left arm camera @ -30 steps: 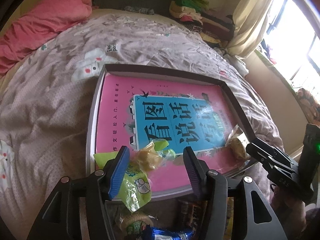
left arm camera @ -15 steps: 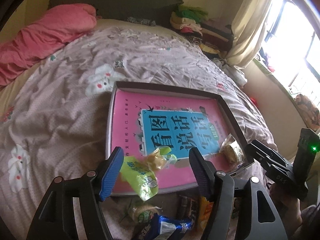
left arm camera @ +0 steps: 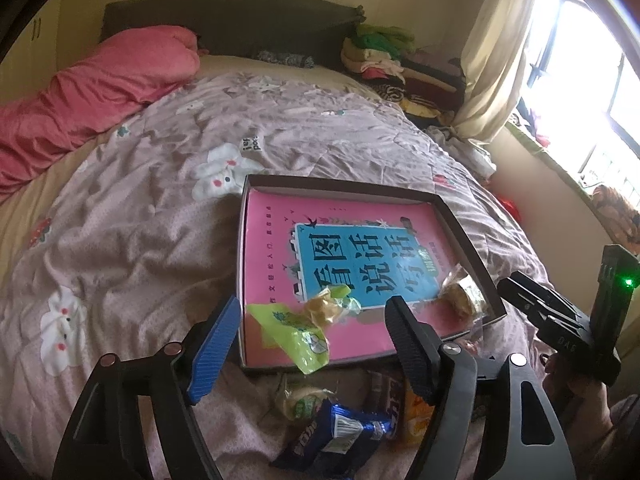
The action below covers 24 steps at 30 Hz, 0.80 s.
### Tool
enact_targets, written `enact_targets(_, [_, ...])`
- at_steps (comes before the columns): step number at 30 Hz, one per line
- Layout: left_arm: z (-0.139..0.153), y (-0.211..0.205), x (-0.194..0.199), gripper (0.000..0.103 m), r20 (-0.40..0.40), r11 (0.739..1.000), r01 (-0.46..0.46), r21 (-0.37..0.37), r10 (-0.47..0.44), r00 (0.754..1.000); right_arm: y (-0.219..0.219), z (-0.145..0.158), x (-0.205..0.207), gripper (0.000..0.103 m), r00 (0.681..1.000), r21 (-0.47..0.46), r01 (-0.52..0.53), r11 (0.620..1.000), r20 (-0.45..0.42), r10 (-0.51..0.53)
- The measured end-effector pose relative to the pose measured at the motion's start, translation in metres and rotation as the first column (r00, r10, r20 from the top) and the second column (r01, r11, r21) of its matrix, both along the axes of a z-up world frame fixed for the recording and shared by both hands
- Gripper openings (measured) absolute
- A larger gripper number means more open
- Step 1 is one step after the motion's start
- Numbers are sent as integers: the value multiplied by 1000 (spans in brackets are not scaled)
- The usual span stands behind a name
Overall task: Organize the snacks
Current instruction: 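Move both tools back toward the remaining snack pile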
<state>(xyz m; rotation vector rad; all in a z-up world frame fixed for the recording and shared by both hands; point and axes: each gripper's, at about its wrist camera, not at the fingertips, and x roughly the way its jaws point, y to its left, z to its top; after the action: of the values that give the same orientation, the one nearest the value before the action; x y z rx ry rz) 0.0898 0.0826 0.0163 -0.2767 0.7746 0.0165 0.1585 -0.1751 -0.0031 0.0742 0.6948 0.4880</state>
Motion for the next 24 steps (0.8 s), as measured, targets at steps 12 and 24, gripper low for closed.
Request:
enact_targets(12, [-9, -10, -17, 79, -31, 999, 31, 43, -30, 999, -10, 9, -16, 70, 1000, 34, 9, 999, 14, -10])
enact_targets(24, [-22, -15, -38, 79, -70, 995, 66, 76, -61, 996, -6, 10, -26, 70, 1000, 40, -5, 999, 12, 5])
